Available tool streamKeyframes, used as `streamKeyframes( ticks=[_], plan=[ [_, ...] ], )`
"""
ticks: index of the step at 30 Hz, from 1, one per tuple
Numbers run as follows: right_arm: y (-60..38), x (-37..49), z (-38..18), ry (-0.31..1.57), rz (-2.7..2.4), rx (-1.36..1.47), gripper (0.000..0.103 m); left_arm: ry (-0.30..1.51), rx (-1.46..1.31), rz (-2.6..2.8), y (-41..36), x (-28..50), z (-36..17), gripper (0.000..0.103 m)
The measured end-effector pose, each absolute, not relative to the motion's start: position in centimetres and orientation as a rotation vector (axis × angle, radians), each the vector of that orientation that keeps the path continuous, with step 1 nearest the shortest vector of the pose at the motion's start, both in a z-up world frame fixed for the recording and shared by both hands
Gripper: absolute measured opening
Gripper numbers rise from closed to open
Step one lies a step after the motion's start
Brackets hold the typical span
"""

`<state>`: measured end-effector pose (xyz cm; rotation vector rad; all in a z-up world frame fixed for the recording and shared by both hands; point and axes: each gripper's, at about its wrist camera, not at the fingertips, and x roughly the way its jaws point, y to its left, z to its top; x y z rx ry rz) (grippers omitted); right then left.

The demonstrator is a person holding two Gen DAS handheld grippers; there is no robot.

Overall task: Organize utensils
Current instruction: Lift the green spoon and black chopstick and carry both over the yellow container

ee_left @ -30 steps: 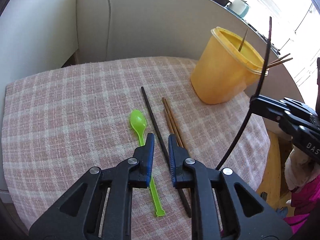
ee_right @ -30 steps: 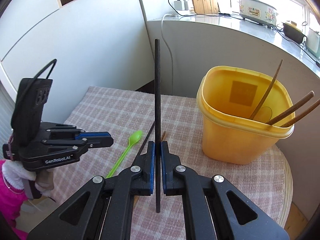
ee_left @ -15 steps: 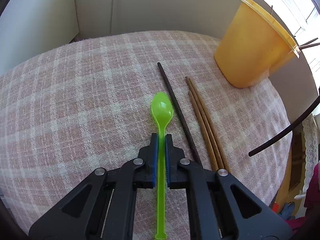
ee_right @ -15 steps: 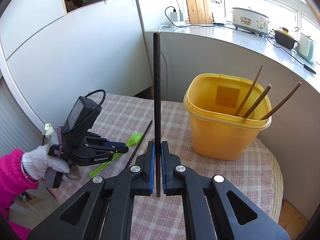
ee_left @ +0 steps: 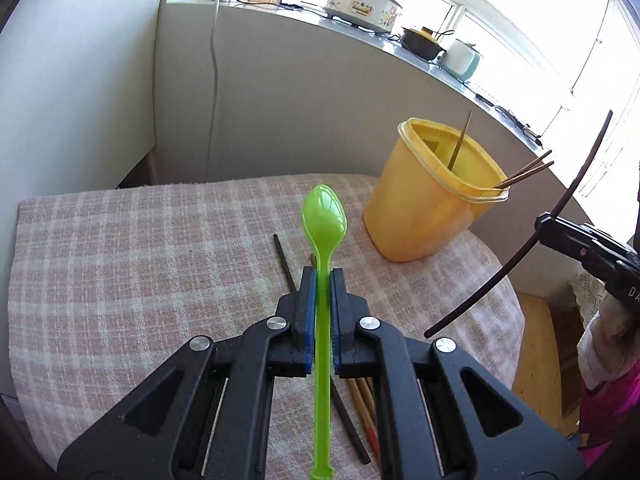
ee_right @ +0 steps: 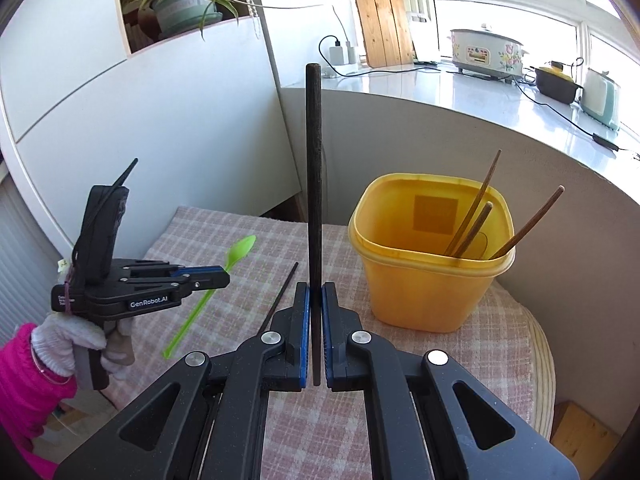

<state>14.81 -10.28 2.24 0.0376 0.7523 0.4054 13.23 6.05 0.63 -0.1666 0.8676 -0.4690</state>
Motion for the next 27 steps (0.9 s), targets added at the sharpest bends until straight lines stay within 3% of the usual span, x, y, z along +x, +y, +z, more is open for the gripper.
streamKeyframes(
  ticks=[11, 27],
  plan=[
    [-12.0, 14.8, 6.3, 0.645, 0.391, 0.053, 0.004, 0.65, -0.236, -0.556, 2.3, 16.2, 6.3, 0.004],
    [-14.7, 16.0, 11.1, 0.534, 0.368, 0.111, 0.004, 0.554, -0.277, -0.62, -3.3, 21.9, 8.5, 0.004]
  ],
)
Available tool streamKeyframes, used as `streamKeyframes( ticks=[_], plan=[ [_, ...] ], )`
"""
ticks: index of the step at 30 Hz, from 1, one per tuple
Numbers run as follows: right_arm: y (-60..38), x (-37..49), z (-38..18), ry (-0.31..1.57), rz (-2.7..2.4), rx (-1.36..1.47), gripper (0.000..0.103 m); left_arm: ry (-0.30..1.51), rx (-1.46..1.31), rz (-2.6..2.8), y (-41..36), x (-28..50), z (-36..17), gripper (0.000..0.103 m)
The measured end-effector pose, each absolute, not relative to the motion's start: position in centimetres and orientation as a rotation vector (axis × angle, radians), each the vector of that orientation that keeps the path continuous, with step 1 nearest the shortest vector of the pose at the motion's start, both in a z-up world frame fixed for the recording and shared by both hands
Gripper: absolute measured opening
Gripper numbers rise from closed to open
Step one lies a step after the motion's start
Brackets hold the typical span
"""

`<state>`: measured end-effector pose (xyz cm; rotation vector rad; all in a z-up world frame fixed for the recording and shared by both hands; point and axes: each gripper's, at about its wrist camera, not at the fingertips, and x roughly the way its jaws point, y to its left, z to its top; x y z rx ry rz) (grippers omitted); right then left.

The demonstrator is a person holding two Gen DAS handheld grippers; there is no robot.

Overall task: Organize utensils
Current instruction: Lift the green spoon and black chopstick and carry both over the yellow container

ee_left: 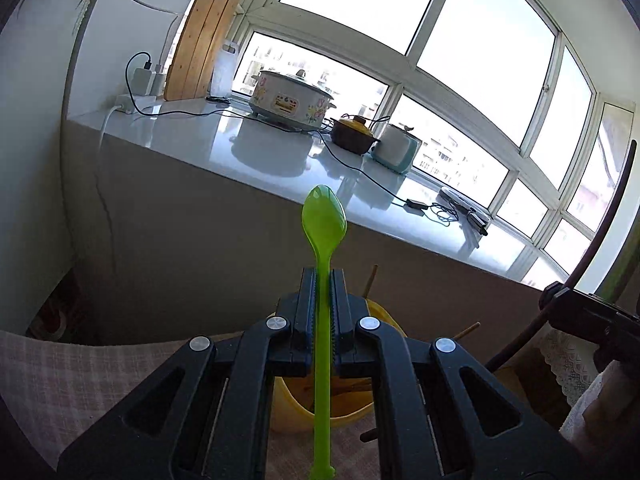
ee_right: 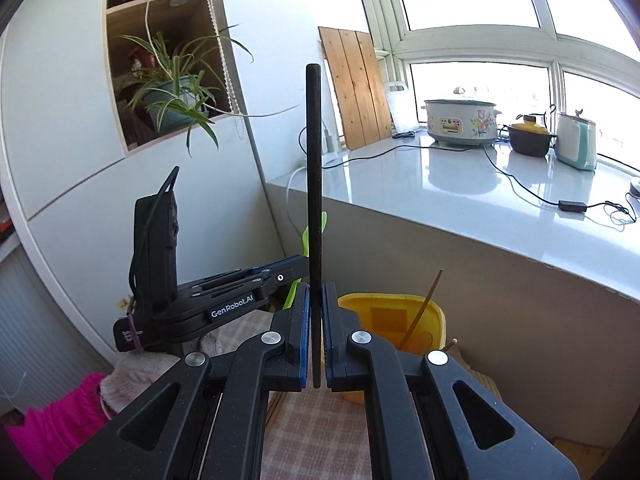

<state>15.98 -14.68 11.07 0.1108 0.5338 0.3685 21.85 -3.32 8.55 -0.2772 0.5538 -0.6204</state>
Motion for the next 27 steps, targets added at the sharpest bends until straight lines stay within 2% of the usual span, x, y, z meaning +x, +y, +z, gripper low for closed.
streamKeyframes(
  ticks=[10, 27],
  plan=[
    [-15.4, 17.9, 12.4, 0.489, 0.305, 0.076, 0.004, 0.535, -0.295, -0.614, -5.4, 25.1, 8.0, 0.004],
    [-16.0, 21.6, 7.3, 0.639, 0.285, 0.084, 0.004, 0.509, -0.261, -0.616, -5.7, 25.8, 6.3, 0.004]
  ],
)
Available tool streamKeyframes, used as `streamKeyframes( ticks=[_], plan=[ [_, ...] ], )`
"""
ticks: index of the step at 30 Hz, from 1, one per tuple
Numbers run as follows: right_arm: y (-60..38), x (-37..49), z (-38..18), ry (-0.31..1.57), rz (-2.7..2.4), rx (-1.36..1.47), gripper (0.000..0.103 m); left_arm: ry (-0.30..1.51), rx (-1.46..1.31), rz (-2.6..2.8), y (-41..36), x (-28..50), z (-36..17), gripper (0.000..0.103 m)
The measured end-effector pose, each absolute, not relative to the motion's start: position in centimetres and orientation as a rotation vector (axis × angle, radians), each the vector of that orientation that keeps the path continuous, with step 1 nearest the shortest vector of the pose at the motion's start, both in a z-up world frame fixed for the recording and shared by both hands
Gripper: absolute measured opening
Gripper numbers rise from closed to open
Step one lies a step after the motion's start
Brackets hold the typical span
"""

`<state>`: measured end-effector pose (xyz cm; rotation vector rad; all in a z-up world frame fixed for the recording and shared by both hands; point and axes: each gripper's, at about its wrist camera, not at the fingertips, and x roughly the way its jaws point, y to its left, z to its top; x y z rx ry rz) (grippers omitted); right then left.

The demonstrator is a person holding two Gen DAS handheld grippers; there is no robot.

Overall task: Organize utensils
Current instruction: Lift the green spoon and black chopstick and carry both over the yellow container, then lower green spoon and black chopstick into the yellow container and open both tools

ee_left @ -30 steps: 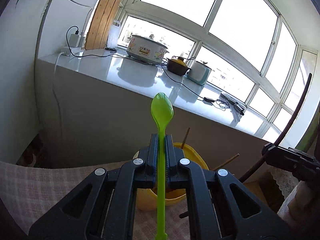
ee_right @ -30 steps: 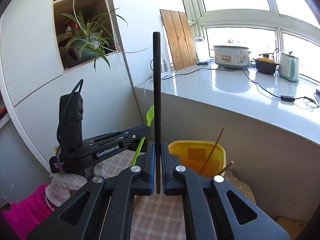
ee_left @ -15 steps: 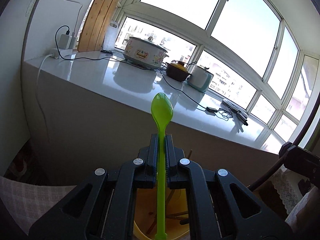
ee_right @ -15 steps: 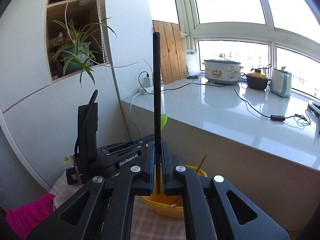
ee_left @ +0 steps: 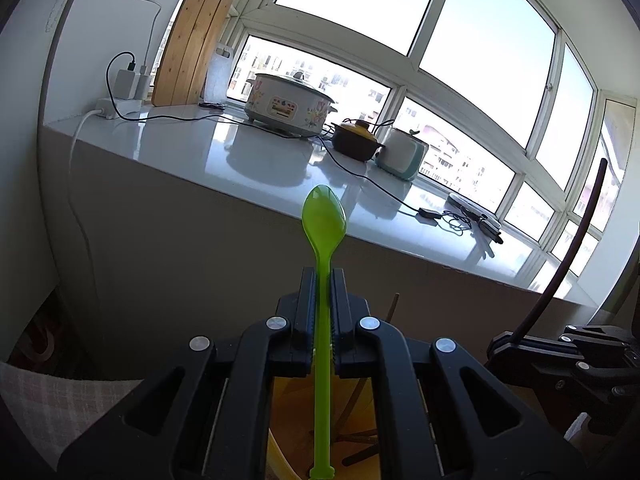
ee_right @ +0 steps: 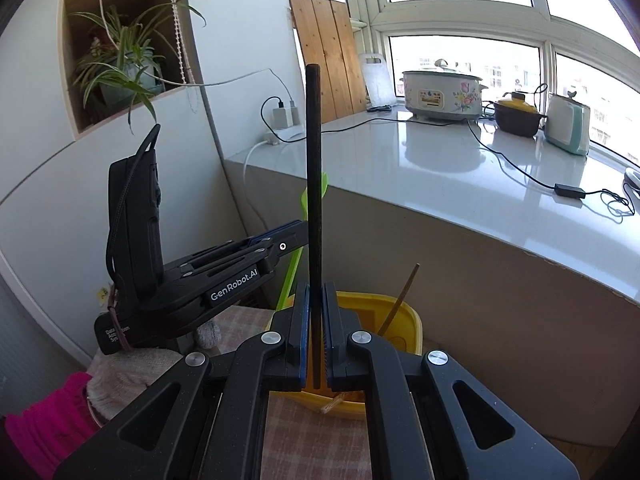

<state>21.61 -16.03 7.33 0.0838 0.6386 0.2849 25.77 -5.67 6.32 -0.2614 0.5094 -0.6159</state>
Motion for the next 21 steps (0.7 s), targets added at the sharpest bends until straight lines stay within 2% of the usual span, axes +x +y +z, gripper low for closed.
streamKeyframes(
  ticks=[21],
  plan=[
    [-15.8, 21.4, 5.5, 0.711, 0.278, 0.112, 0.004, 0.582, -0.235, -0.653, -4.0, 21.8, 4.7, 0.004]
  ],
)
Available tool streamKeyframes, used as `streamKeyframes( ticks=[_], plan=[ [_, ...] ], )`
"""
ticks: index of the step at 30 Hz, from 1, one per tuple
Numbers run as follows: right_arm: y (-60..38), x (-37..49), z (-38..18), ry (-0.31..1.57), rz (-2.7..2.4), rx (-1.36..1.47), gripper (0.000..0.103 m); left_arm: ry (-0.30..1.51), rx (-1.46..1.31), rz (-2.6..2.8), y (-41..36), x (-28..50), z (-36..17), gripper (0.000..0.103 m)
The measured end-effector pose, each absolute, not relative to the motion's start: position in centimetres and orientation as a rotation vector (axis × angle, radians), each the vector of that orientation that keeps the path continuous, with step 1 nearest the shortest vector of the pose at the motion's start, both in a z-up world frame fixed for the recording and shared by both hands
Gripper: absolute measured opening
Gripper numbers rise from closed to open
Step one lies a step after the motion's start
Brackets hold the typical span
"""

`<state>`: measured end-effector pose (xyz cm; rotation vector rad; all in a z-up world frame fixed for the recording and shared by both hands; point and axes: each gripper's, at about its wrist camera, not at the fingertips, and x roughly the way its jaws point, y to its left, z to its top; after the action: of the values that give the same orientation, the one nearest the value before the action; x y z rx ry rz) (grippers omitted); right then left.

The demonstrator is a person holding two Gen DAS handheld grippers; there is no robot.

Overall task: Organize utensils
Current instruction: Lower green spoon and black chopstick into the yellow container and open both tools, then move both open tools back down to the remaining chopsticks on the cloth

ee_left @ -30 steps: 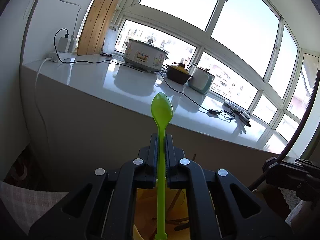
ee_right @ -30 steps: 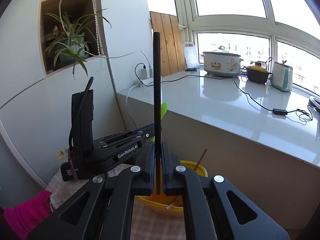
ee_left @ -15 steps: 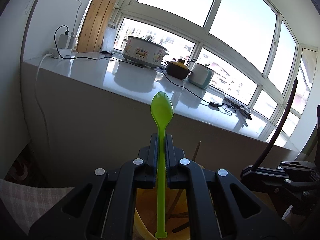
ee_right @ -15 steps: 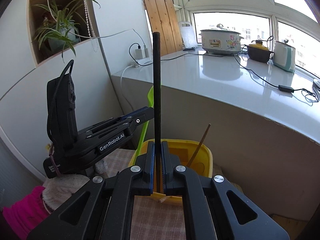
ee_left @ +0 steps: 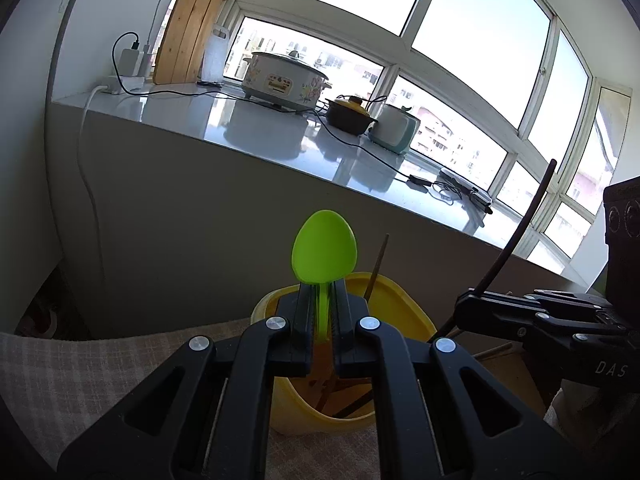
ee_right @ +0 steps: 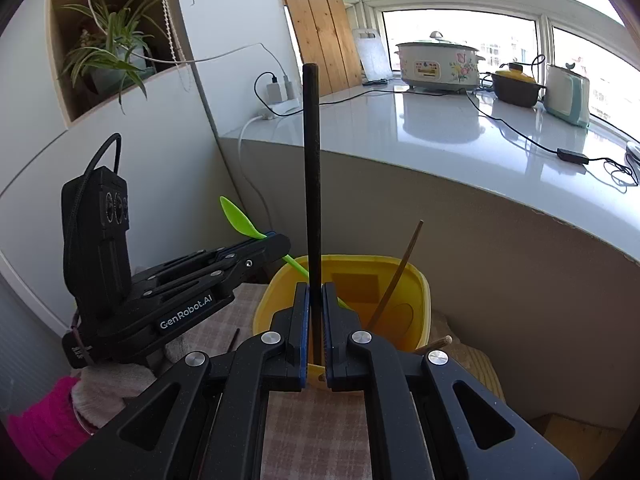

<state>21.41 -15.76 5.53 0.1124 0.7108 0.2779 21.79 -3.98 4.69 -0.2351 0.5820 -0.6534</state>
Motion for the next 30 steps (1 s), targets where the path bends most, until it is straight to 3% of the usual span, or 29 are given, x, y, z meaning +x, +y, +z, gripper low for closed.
streamKeyframes(
  ticks=[3, 8, 12, 15, 30],
  plan=[
    [-15.6, 21.1, 5.6, 0.711, 0.278, 0.112, 0.004, 0.59, -0.23, -0.662, -3.4, 20.7, 5.0, 0.004],
    [-15.3, 20.5, 5.8, 0.704, 0.271, 0.104, 0.014, 0.579, -0.207, -0.663, -2.4, 18.6, 5.7, 0.007],
    [-14.8, 19.7, 5.9, 0.691, 0.265, 0.095, 0.015, 0.566, -0.213, -0.663, -1.2, 17.2, 6.4, 0.015],
    [-14.8, 19.0, 6.0, 0.675, 0.259, 0.099, 0.025, 0.559, -0.206, -0.669, -0.4, 16.3, 6.8, 0.016],
    [-14.4, 14.5, 5.2, 0.643, 0.285, 0.068, 0.028, 0.654, -0.171, -0.564, 5.5, 12.5, 4.2, 0.016]
  ],
)
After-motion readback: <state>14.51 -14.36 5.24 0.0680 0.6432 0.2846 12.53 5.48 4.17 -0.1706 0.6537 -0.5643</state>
